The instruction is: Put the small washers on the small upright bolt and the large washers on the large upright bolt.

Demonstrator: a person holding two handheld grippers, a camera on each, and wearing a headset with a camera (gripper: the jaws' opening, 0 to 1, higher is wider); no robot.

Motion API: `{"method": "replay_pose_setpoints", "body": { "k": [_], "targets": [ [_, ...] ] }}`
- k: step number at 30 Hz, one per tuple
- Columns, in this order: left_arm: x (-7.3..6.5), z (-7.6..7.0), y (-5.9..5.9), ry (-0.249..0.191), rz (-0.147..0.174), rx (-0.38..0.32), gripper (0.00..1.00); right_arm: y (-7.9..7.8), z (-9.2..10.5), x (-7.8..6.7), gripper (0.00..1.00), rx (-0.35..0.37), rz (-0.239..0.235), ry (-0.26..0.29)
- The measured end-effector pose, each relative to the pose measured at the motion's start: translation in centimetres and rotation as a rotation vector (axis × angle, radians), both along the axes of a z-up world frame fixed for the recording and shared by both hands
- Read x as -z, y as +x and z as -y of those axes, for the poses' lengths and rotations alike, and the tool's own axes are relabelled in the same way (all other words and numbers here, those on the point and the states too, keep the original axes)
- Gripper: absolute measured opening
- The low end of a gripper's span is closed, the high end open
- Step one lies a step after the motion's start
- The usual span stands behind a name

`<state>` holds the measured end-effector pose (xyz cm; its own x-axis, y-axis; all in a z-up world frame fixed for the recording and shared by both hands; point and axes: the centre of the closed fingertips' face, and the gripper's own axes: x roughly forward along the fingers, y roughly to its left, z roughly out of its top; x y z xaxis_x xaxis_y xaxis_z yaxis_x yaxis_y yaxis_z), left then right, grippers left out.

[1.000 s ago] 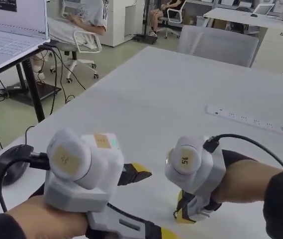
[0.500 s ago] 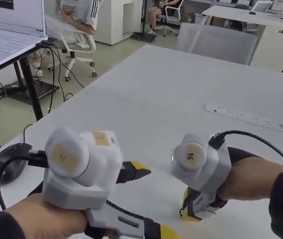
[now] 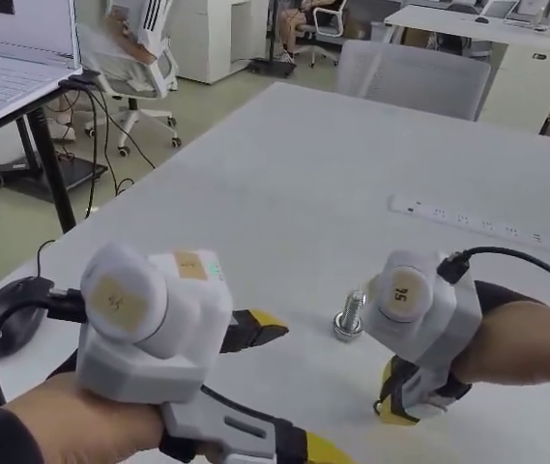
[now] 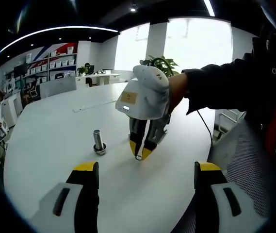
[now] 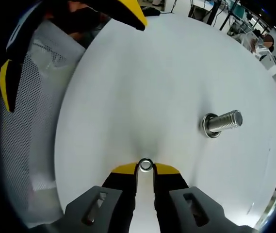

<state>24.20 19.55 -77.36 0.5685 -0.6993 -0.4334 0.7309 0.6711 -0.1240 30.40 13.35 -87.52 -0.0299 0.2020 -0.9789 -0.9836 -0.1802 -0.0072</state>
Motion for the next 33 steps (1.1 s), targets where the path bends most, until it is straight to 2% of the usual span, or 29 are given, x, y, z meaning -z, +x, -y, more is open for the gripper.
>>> {"method": "replay_pose_setpoints", "body": {
  "k": [18, 33],
  "targets": [
    [0.2, 0.4, 0.1, 0.001, -0.003, 0.014, 0.8, 1.8, 4.6, -0.9, 0.14, 0.12, 0.014, 0.0],
    [0.3, 0.6, 0.0, 0.008, -0.01, 0.02, 0.8, 3.0, 6.7, -2.1, 0.14, 0.18, 0.03, 0.01]
  ]
}}
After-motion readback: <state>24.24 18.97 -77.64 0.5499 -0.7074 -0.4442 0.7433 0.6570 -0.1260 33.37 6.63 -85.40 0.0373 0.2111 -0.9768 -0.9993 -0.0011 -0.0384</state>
